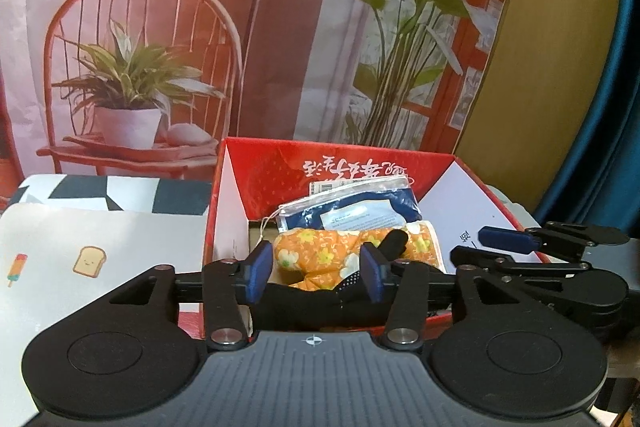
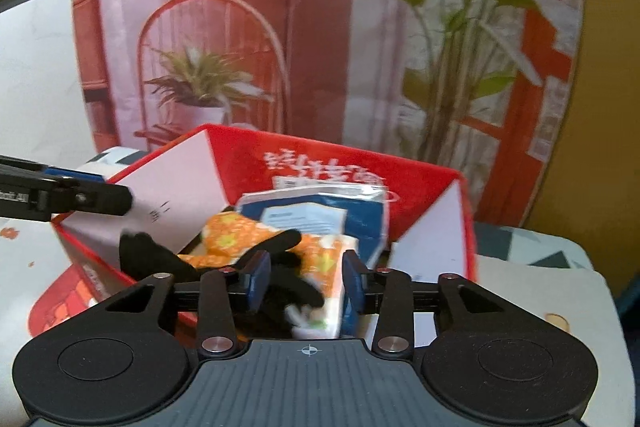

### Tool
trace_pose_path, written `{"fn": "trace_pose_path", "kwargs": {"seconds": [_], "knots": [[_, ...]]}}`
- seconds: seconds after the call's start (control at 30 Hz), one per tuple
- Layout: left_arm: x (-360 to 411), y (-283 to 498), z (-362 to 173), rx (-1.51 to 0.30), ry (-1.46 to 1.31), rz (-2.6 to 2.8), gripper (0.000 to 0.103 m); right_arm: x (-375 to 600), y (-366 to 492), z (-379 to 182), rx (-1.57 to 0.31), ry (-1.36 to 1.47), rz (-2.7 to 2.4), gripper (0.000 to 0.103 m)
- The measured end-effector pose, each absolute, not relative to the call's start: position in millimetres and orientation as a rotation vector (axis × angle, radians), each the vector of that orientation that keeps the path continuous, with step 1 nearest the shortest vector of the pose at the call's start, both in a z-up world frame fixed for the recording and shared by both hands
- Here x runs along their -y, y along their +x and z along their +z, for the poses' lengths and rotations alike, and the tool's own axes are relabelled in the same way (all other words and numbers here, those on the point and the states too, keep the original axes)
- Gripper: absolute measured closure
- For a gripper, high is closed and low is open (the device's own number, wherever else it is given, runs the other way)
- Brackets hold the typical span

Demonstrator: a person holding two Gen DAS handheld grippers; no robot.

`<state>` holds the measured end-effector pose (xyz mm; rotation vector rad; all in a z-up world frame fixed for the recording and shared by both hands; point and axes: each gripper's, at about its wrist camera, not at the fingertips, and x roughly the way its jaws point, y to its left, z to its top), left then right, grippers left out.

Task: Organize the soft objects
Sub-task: 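Withdraw both grippers from the box back to the soft-item pile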

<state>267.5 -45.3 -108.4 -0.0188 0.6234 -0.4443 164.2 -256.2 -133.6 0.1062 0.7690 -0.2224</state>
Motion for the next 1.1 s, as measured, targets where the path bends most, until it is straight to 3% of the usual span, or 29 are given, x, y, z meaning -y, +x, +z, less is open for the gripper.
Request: {"fn": "trace_pose_path", "kwargs": {"seconds": [0.47, 0.73, 1.1], "knots": [[19, 207, -102, -0.577, 0.012, -0.465, 0.052, 237, 105, -114, -0.635, 0.167, -0.222, 0.062], [2, 171, -141, -0.648, -0.019, -0.477, 0.052, 209, 65, -127, -0.611, 0.208, -0.195, 0.062], [-23, 144, -197, -0.749, -0.169, -0.452, 0.053, 161, 27, -183, -0.728, 0.26, -0.141, 0.062]]}}
